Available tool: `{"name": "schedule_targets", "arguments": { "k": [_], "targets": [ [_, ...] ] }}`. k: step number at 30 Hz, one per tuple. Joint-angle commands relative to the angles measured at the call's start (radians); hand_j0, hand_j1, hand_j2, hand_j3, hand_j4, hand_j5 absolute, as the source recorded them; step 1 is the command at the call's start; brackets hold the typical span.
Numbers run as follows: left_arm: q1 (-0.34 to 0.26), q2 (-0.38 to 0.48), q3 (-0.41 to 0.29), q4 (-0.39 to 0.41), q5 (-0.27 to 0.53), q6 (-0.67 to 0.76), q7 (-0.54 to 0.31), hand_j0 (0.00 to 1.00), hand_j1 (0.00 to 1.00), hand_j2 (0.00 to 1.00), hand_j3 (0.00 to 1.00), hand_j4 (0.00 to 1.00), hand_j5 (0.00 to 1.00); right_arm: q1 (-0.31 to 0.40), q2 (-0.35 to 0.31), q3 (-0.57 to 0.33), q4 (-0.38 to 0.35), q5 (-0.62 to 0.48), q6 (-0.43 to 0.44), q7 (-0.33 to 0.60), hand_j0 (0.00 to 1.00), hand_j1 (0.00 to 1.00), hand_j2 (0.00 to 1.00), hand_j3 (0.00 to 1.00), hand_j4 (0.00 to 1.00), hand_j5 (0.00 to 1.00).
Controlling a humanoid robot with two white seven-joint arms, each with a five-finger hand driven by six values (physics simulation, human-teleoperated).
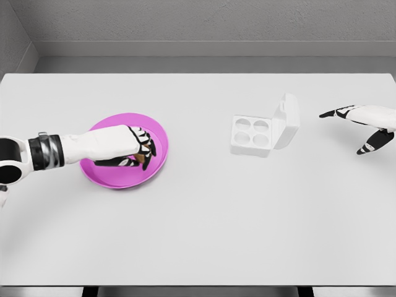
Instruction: Pack egg into the box and close the box lid
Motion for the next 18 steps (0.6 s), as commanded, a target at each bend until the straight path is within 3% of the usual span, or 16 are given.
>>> {"name": "schedule_targets", "arguments": {
  "k": [1,18],
  "targets": [
    [-0.002,-0.002,0.000,-0.007,0.006,0.003,0.001,0.33,0.33,0.33,0.33,0.33,0.33,0.000,-0.001,-0.001,-0.001,-0.006,0.003,0.000,1.00,1.00,1.00,1.00,1.00,1.00],
    [-0.049,-0.152,-0.014,-0.003,-0.012,0.003,0.001,0.35,0.35,0.35,0.35,0.35,0.35,-0.002,-0.003,-0.001,0.001,-0.006,0.003,0.000,1.00,1.00,1.00,1.00,1.00,1.00]
  ]
}}
